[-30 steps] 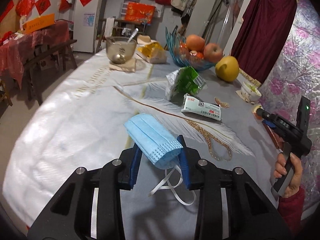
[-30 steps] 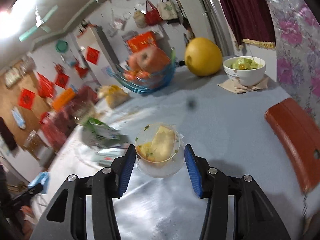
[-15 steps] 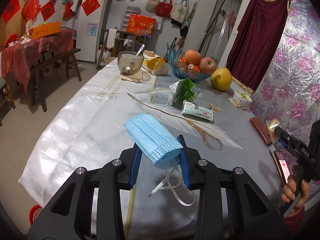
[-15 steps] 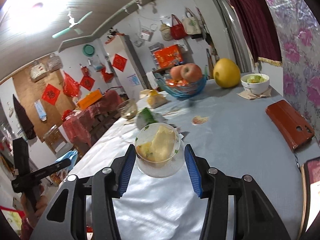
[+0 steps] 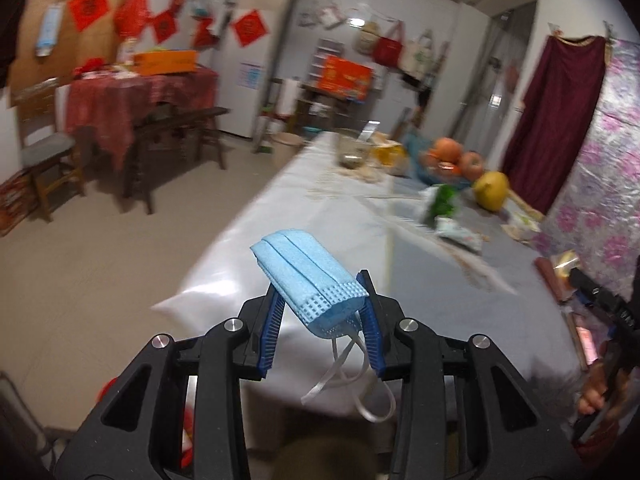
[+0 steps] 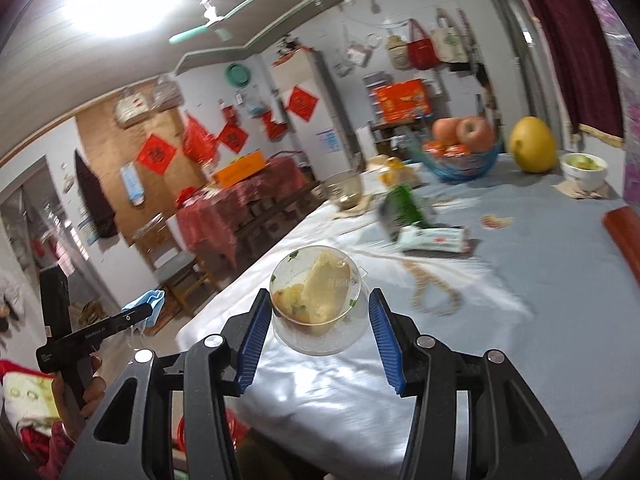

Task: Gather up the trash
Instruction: 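Carry the mask and fruit cup to the red basket and open both grippers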

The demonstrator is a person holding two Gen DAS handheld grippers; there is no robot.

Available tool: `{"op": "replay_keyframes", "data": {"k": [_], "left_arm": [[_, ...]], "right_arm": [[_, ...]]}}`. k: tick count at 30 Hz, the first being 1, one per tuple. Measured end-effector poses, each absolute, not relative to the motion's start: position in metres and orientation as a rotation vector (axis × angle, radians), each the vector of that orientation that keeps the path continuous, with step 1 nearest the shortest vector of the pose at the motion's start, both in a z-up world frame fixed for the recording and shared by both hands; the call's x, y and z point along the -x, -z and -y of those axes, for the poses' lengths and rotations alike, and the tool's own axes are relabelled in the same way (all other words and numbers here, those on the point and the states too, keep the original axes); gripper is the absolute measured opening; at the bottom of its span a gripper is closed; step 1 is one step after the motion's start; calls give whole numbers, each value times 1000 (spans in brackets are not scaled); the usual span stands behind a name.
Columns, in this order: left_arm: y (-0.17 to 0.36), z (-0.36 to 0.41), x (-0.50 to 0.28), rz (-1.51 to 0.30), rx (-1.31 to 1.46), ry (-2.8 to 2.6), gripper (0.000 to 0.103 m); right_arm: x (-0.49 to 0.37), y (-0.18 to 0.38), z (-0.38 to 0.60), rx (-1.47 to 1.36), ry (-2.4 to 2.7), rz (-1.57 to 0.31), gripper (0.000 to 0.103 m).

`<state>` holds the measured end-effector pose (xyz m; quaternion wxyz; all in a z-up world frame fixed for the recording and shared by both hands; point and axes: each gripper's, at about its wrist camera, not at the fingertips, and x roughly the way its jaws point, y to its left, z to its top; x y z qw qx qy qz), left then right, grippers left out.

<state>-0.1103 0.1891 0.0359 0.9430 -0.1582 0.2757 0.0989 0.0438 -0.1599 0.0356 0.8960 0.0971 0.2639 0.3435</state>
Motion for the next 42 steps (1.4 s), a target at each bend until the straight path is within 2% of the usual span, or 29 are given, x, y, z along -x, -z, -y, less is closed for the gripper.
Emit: {"op": "replay_keyframes", "data": {"k": [6, 14, 15, 17, 19, 24, 26, 34, 42], "left_arm": [[0, -243, 161, -600, 416, -339, 38], [76, -303, 195, -718, 525, -533, 39], [84, -309, 197, -738, 538, -549, 40], [103, -322, 199, -780, 573, -580, 54], [116, -332, 203, -798, 619, -585, 63], [135, -351, 212, -838, 693, -604, 73], [134, -358, 221, -821, 708, -660, 84], [127, -385, 255, -742, 710, -925, 93], [128, -409, 287, -662, 808, -1075, 94]], "right_arm": [[-23, -35, 114, -153, -802, -578, 50], [-5, -26, 48, -69, -893, -641, 50], [-6, -25, 43, -62, -901, -649, 50], [-3, -21, 26, -40, -918, -670, 50], [-1, -16, 11, -20, -931, -692, 50], [9, -3, -31, 44, -972, -743, 50], [13, 1, -47, 55, -996, -761, 50], [46, 31, -125, 176, -1126, -855, 50], [86, 60, -197, 313, -1248, -914, 50]]}}
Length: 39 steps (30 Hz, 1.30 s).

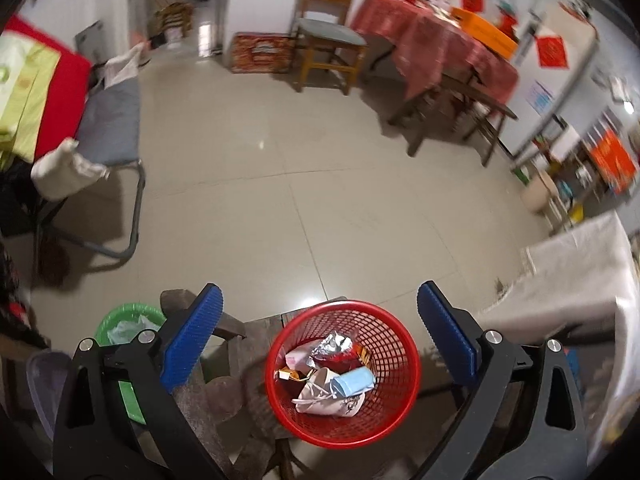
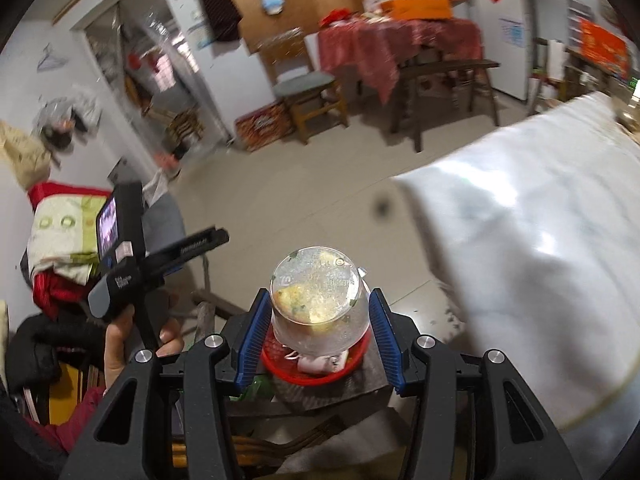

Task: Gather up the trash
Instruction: 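Carry the mask and fruit cup to the red basket and open both grippers, then move both grippers back over the table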

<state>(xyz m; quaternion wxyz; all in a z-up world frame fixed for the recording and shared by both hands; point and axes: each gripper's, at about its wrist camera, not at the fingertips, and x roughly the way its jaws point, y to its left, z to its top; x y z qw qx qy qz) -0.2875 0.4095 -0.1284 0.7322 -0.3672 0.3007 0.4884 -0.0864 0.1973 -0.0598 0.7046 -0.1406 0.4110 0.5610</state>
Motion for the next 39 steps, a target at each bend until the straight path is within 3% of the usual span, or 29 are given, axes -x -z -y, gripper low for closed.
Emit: {"op": "replay_keyframes", "data": {"k": [4, 6, 39], "left_arm": [[131, -417, 294, -646, 848, -1103, 94], [130, -419, 294, -649, 845, -1106, 94], [95, -360, 251, -645, 658, -935, 94]], "right_arm": [[96, 66, -237, 339, -1317, -933, 52], [97, 66, -248, 331, -1333, -942, 70], [71, 20, -118, 177, -1134, -785, 75]]}}
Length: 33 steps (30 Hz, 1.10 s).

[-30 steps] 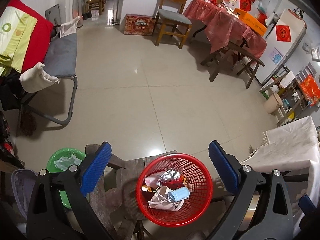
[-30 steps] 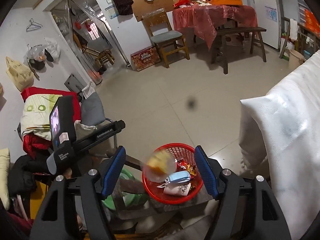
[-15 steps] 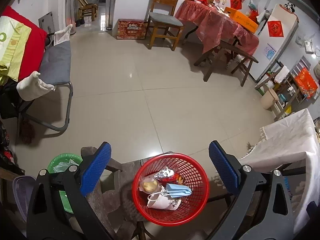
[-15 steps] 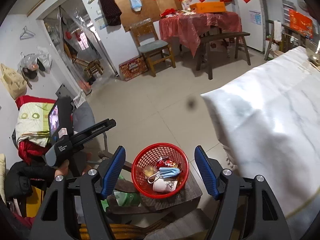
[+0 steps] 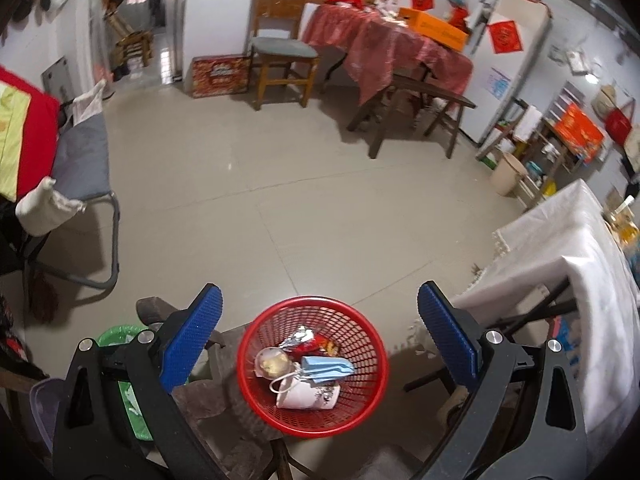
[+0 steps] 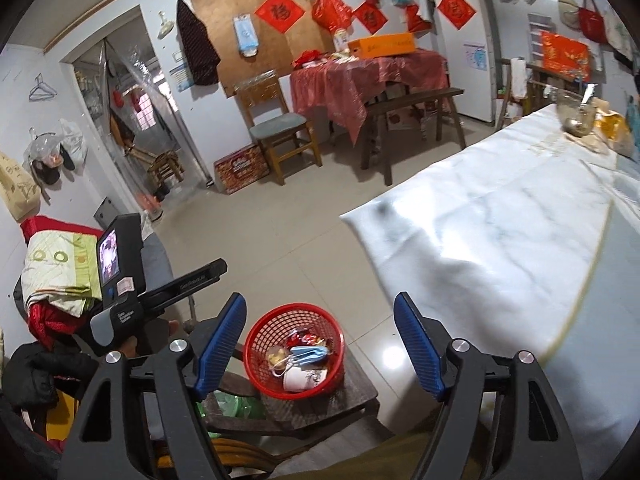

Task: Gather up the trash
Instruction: 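Move both grippers back over the table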

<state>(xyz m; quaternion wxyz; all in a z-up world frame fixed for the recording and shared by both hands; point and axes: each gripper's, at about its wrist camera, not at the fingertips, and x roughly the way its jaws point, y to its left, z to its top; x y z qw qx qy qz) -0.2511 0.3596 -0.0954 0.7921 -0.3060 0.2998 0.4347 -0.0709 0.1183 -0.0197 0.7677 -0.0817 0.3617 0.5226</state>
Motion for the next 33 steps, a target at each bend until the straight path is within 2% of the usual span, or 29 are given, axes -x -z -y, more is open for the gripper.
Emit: {"op": "replay_keyframes", "data": {"k": [13, 20, 33], "left_arm": [[65, -281, 215, -614, 479, -759, 96], [54, -233, 198, -620, 389, -647, 96], [43, -173, 128, -693, 248, -528, 96]], "right_arm": [[58, -5, -35, 69, -993, -702, 76], [45, -14, 33, 6, -868, -640, 81], [-24, 1, 145, -145, -634, -622, 83]]}}
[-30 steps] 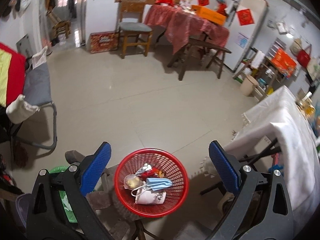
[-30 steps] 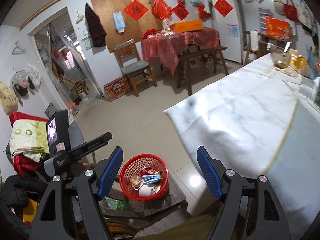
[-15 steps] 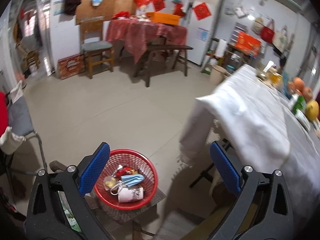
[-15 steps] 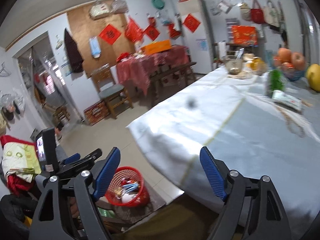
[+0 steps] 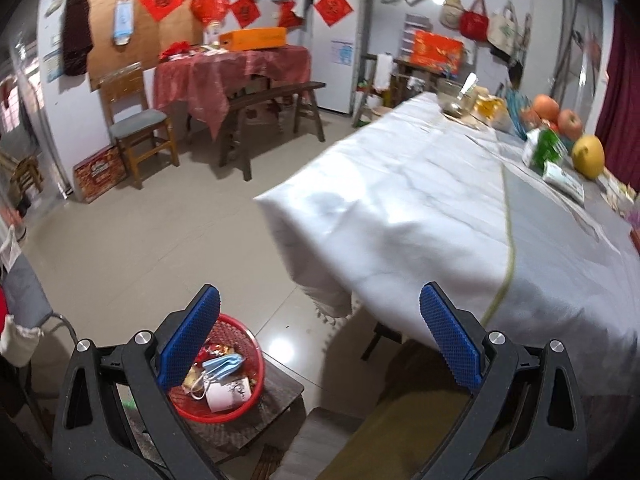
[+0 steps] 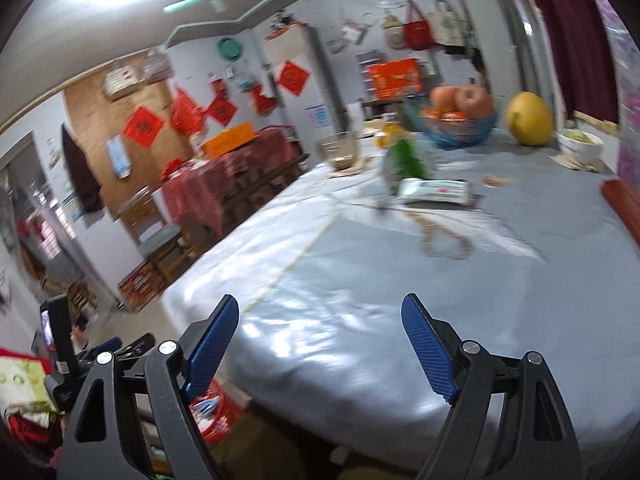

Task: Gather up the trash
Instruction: 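Move both grippers back over the table, then grasp the green tea carton with the left gripper while the right grasps the white medicine box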

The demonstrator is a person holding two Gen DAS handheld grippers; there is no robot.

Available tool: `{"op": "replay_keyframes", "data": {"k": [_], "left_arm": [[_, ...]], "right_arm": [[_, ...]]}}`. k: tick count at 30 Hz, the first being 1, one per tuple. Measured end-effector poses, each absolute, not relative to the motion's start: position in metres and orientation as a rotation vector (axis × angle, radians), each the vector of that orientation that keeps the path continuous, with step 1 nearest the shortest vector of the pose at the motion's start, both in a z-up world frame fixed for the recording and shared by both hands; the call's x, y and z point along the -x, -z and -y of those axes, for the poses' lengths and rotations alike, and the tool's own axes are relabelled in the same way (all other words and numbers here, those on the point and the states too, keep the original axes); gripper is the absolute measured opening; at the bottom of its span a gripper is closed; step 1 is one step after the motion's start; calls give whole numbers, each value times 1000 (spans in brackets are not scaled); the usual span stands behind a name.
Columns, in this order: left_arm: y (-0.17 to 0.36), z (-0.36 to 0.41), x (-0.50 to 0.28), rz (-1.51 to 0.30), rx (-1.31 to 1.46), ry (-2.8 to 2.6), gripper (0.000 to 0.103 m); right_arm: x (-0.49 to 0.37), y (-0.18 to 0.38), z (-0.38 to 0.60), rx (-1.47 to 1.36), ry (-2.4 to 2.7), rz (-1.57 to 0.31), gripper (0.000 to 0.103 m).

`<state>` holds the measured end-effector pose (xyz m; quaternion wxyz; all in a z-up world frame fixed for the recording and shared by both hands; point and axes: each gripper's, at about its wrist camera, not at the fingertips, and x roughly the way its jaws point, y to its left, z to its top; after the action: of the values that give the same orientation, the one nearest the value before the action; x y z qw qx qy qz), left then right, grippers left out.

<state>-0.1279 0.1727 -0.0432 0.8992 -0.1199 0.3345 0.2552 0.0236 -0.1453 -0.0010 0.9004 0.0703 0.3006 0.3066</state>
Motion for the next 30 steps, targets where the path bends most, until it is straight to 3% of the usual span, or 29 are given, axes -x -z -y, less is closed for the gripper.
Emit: {"op": "replay_keyframes", "data": {"k": [9, 12, 25, 30], "left_arm": [[32, -131, 45, -725, 142, -433, 96], [28, -122, 16, -737, 135, -389, 96], [20, -122, -114, -836, 208, -190, 96], [6, -117, -168, -837, 167, -70, 96]], "right_arm": [[-90, 24, 187, -183, -532, -689, 84], [-119, 23, 187, -159, -517, -710, 90], [-286, 46, 134, 107, -479, -861, 90], [-307, 58, 109, 310, -498, -809, 91]]}}
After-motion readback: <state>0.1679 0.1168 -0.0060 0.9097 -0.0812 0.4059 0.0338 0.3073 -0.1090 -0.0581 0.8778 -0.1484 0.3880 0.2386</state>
